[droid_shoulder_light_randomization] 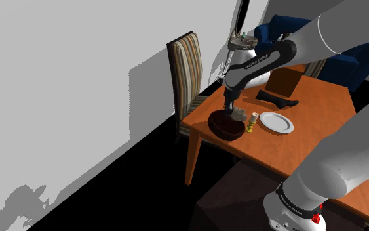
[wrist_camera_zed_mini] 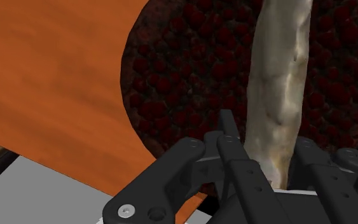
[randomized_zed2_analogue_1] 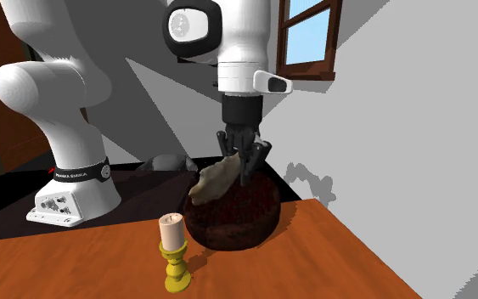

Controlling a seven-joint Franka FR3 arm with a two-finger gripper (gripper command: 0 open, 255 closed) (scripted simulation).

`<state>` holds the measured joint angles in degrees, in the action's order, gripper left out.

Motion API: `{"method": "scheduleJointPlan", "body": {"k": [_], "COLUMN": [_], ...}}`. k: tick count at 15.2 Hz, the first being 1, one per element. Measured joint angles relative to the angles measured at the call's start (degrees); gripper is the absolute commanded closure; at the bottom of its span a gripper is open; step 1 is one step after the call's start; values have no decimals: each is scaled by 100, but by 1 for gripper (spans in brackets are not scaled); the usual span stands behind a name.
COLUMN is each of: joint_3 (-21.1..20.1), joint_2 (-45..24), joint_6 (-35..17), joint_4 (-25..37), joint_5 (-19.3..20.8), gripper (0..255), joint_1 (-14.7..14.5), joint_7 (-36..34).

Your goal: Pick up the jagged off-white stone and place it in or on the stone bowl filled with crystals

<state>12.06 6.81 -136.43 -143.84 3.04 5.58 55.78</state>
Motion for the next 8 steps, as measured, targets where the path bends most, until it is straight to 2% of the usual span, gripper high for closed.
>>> {"method": "scheduleJointPlan", "body": {"k": [8], "joint_3": [-7], "joint_2": [-136], "joint_6": [-244], "joint_4": [-64], "joint_5": [-40], "gripper": [255], "joint_1": [-13], "joint_7": [10]}}
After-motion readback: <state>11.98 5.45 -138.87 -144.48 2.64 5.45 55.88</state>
